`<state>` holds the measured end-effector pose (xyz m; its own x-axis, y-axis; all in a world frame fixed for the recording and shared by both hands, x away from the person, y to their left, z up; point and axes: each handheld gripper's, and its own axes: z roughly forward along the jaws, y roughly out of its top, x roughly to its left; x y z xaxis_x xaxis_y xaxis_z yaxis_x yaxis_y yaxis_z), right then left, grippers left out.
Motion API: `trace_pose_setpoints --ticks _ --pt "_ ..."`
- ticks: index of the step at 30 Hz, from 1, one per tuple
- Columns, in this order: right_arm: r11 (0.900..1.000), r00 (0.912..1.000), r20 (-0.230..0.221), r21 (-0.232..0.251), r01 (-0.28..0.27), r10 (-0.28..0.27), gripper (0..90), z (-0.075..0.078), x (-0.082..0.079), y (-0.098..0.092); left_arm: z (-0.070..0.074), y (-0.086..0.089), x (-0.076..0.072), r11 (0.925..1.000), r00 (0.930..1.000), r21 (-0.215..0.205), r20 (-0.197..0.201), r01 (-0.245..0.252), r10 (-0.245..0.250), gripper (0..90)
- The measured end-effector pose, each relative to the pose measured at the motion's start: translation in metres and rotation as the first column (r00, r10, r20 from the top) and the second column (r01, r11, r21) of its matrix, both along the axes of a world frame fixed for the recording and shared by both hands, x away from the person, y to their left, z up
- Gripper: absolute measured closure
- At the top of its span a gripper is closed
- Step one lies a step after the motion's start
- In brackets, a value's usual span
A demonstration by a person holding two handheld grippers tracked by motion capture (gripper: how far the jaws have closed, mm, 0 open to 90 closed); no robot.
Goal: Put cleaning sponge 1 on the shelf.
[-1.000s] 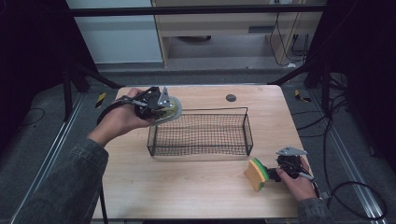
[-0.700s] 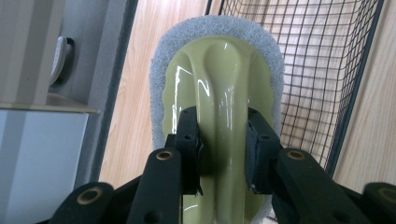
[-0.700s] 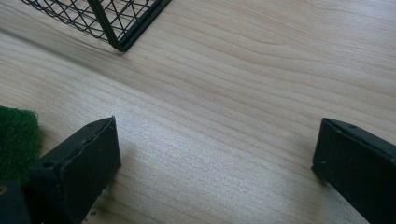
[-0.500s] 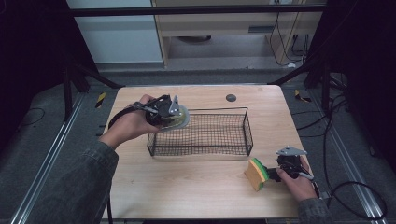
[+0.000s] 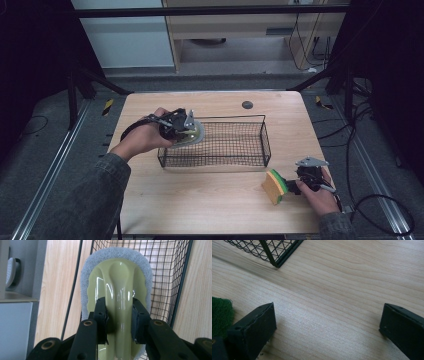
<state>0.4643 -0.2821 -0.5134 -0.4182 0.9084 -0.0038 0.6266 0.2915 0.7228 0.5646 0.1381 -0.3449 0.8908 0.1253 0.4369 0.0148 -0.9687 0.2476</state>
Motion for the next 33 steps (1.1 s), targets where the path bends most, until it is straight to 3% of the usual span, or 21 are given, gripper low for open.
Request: trace_pose_setpoints --ticks 33 --pt "1.000 1.0000 -0.001 0.002 -0.001 0.001 0.8 0.000 0.000 0.000 -0.024 0.006 0.005 0.9991 0.9987 0.040 -0.048 -0.016 0.018 70.2"
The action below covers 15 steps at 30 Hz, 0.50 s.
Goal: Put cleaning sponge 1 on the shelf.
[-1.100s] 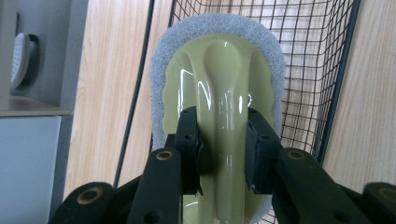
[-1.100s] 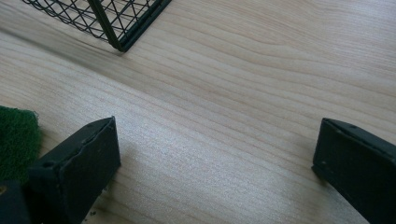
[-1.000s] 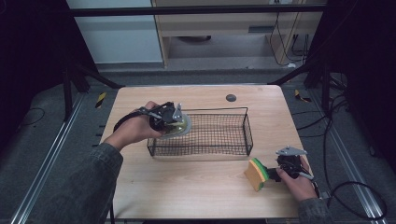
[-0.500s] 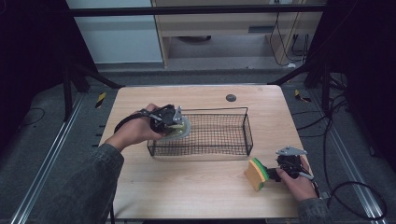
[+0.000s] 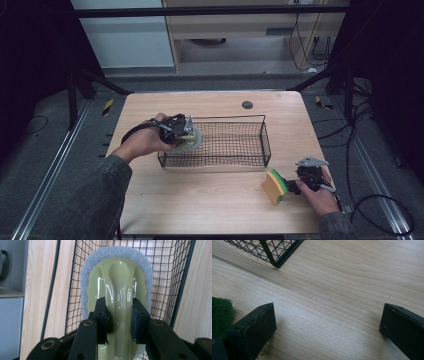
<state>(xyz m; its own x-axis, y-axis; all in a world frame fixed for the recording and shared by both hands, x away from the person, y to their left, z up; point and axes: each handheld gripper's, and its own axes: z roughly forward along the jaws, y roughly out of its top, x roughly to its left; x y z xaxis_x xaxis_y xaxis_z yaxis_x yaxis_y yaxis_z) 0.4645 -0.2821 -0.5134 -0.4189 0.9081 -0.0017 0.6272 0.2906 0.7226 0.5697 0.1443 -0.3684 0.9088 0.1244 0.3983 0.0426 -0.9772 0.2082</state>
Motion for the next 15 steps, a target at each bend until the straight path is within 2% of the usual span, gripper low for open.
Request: trace_pose_setpoints --ticks 12,14,15 --pt "1.000 1.0000 0.000 0.001 0.000 0.000 0.8 0.000 0.000 0.000 -0.012 0.004 0.003 0.9998 0.9995 0.007 -0.025 -0.017 0.017 70.2" --pt "1.000 1.0000 -0.001 0.001 0.000 0.000 0.8 0.000 0.000 0.000 -0.015 0.004 0.003 0.9994 0.9988 -0.006 -0.037 -0.033 0.033 70.2" --pt "1.000 1.0000 -0.001 0.001 0.000 0.000 0.8 0.000 0.000 0.000 -0.016 0.005 0.004 0.9998 0.9992 0.005 -0.032 -0.022 0.022 70.2"
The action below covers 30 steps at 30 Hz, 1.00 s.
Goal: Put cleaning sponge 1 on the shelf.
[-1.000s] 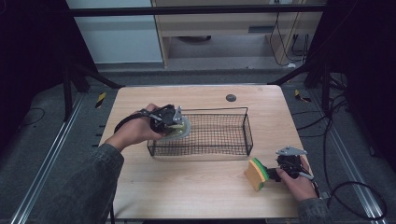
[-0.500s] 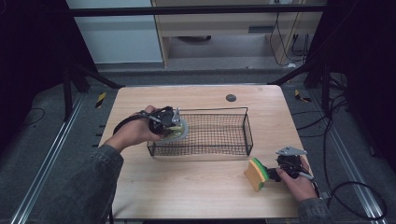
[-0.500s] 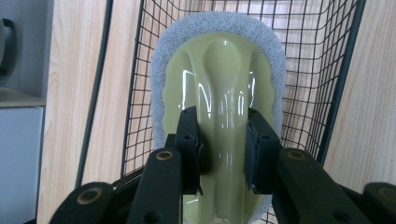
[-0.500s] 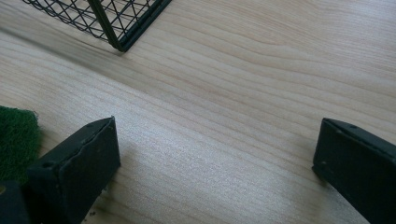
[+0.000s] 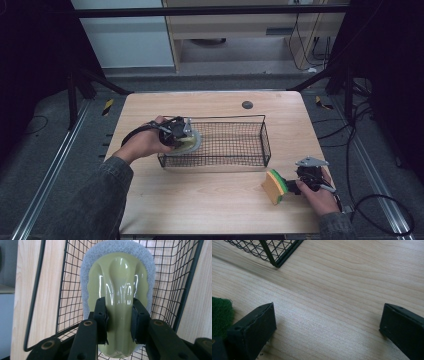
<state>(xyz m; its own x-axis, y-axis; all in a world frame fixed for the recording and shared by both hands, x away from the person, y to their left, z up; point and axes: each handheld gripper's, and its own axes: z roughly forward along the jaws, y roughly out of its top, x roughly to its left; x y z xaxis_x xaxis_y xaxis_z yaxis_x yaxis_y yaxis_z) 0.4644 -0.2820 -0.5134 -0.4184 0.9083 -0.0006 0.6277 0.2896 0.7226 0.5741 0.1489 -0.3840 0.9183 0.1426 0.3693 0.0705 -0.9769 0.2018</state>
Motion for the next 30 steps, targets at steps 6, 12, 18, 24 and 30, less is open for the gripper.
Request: trace_pose_setpoints --ticks 6,12,18,24,30 --pt "1.000 1.0000 0.000 0.000 0.000 0.000 0.8 0.000 0.000 0.000 -0.005 -0.001 0.002 0.9999 0.9998 0.002 -0.016 -0.012 0.012 70.2" --pt "1.000 1.0000 0.002 -0.001 -0.001 0.001 0.8 0.000 0.000 0.000 -0.011 -0.003 0.003 0.9998 0.9995 0.002 -0.024 -0.019 0.020 70.2" --pt "1.000 1.0000 0.001 0.000 0.000 0.000 0.8 0.000 0.000 0.000 -0.020 -0.004 0.004 0.9995 0.9993 0.004 -0.019 -0.031 0.031 70.2" --pt "1.000 1.0000 0.001 -0.001 -0.001 0.001 0.8 0.000 0.000 0.000 -0.024 -0.004 0.007 0.9987 0.9985 0.018 -0.025 -0.048 0.048 70.2" --pt "1.000 1.0000 0.002 -0.001 0.000 0.000 0.8 0.000 0.000 0.000 -0.026 -0.005 0.007 0.9989 0.9980 0.017 -0.044 -0.045 0.045 70.2"
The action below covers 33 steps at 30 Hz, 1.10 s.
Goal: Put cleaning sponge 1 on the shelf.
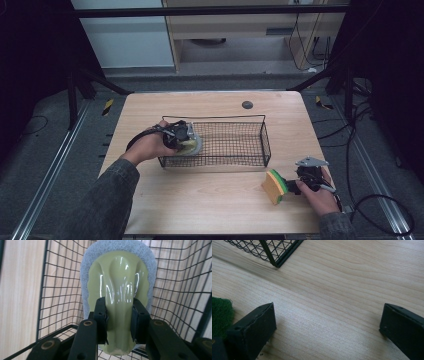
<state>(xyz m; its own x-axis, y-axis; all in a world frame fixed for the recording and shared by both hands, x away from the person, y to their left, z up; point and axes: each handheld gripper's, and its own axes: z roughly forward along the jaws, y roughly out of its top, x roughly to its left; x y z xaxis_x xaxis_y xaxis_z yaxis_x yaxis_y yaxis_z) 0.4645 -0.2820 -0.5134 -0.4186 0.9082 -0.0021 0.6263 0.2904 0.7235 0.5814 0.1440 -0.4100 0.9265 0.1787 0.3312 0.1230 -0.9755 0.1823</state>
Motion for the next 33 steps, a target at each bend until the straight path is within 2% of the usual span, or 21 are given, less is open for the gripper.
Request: trace_pose_setpoints --ticks 17,22,25,27,29,30,31,33 --pt "1.000 1.0000 -0.002 0.001 0.000 0.000 0.8 0.000 0.000 0.000 -0.008 -0.008 0.004 1.0000 0.9988 0.005 -0.048 0.000 0.000 69.9" --pt "1.000 1.0000 -0.003 0.002 0.001 -0.001 0.8 0.000 0.000 0.000 -0.005 -0.009 0.002 1.0000 0.9990 -0.004 -0.045 -0.002 0.002 67.8" --pt "1.000 1.0000 -0.002 0.001 0.000 0.000 0.8 0.000 0.000 0.000 0.000 -0.008 0.001 0.9993 0.9988 -0.032 -0.046 -0.016 0.015 65.3" --pt "1.000 1.0000 0.000 0.000 0.000 0.000 0.8 0.000 0.000 0.000 0.004 -0.006 0.001 0.9980 0.9991 -0.056 -0.033 -0.030 0.029 62.2" --pt "1.000 1.0000 -0.001 0.000 0.000 0.000 0.8 0.000 0.000 0.000 0.010 -0.005 0.001 0.9941 0.9986 -0.096 -0.016 -0.051 0.050 59.1" --pt "1.000 1.0000 -0.001 0.000 0.000 0.000 0.8 0.000 0.000 0.000 0.013 -0.004 0.001 0.9904 0.9980 -0.123 -0.013 -0.064 0.063 56.2" --pt "1.000 1.0000 -0.001 0.000 0.000 0.000 0.8 0.000 0.000 0.000 0.018 -0.003 0.000 0.9835 0.9972 -0.164 -0.007 -0.075 0.075 55.6" --pt "1.000 1.0000 -0.001 0.000 0.000 0.000 0.8 0.000 0.000 0.000 0.021 -0.003 -0.001 0.9807 0.9969 -0.179 0.001 -0.078 0.079 53.0"
